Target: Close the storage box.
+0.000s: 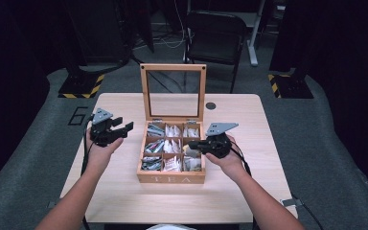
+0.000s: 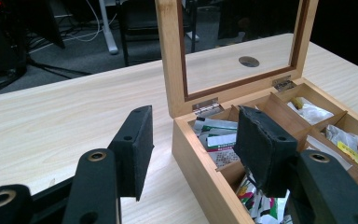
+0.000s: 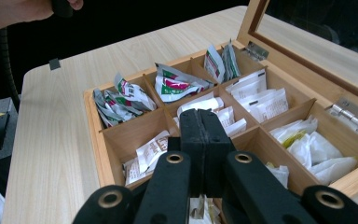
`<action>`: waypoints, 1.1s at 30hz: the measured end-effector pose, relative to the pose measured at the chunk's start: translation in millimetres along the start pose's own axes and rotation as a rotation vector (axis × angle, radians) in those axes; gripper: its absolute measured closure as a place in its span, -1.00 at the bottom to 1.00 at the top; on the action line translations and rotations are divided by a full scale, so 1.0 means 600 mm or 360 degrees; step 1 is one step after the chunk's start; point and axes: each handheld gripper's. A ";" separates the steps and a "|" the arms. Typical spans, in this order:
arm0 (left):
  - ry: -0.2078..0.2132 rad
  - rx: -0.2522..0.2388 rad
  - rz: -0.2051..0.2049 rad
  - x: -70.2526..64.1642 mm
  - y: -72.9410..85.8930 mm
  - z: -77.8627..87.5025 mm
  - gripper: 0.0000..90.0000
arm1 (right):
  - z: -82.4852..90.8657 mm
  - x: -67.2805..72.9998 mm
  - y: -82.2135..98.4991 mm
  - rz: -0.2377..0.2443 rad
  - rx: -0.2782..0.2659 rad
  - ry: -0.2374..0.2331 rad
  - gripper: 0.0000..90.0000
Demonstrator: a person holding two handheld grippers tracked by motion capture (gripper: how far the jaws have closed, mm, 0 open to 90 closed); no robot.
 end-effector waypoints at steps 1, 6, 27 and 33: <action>0.0003 0.0001 0.0003 0.000 0.000 0.000 0.03 | 0.002 -0.001 -0.002 -0.0005 0.0003 0.0001 1.00; 0.0001 -0.0002 0.0002 0.000 -0.002 0.001 0.03 | 0.012 -0.004 -0.013 0.0001 0.0000 0.0018 1.00; -0.0003 -0.0003 0.0008 0.003 -0.002 0.003 0.03 | 0.047 -0.036 -0.033 -0.0019 -0.0026 0.0103 1.00; -0.0009 -0.0005 0.0017 0.005 0.000 0.005 0.03 | 0.067 -0.054 -0.033 -0.0017 -0.0028 0.0167 1.00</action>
Point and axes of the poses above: each handheld gripper's, and its own axes: z roughly backward along the jaws, y roughly out of its underside, x roughly to its left, and after that the axes turned 4 degrees about y, right-handed
